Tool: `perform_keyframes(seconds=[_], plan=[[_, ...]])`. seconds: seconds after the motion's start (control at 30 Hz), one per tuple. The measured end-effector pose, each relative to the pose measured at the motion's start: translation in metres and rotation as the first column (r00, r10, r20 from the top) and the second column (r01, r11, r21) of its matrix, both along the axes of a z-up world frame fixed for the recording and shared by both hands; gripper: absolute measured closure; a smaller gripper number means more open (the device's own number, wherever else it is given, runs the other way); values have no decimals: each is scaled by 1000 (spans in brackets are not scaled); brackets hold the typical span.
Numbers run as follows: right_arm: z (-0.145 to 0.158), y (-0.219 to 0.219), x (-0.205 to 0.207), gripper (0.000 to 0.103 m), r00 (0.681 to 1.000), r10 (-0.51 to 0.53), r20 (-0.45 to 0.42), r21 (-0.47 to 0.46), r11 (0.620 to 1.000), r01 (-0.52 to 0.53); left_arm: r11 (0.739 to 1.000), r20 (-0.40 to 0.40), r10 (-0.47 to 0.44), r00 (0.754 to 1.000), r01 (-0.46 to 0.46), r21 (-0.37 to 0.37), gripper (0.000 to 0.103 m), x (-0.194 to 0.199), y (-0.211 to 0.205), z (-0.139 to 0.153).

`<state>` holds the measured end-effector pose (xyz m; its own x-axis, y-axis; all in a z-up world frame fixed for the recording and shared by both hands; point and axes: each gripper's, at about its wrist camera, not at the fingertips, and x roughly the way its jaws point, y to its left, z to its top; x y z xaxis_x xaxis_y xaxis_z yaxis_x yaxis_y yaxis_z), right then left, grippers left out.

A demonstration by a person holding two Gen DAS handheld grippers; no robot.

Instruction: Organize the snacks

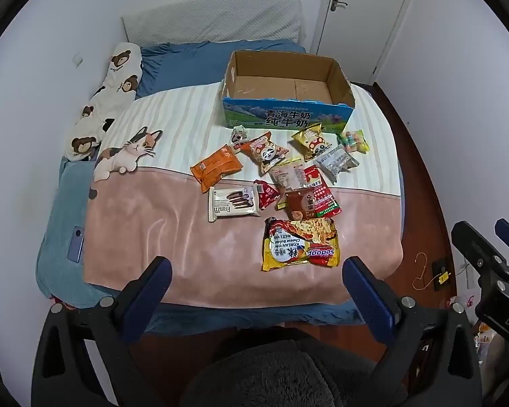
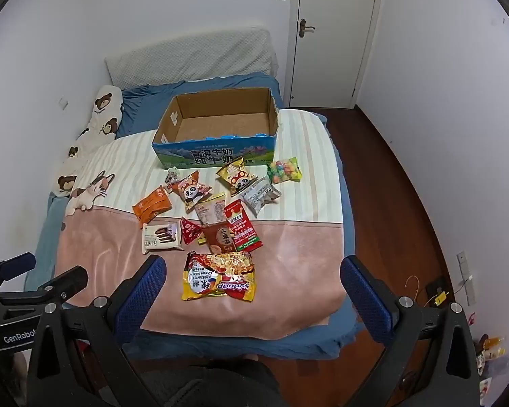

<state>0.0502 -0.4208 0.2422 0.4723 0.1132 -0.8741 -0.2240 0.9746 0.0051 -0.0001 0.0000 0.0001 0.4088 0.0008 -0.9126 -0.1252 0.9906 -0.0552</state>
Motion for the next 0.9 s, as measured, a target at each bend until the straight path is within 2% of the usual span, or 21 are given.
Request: perform_keyframes(seconds=[0.9], plan=[[2,0,-2,0,1000,10,-4,11,1000,-10,1000,20,4,1000,-4,6,0,-3,4,9]])
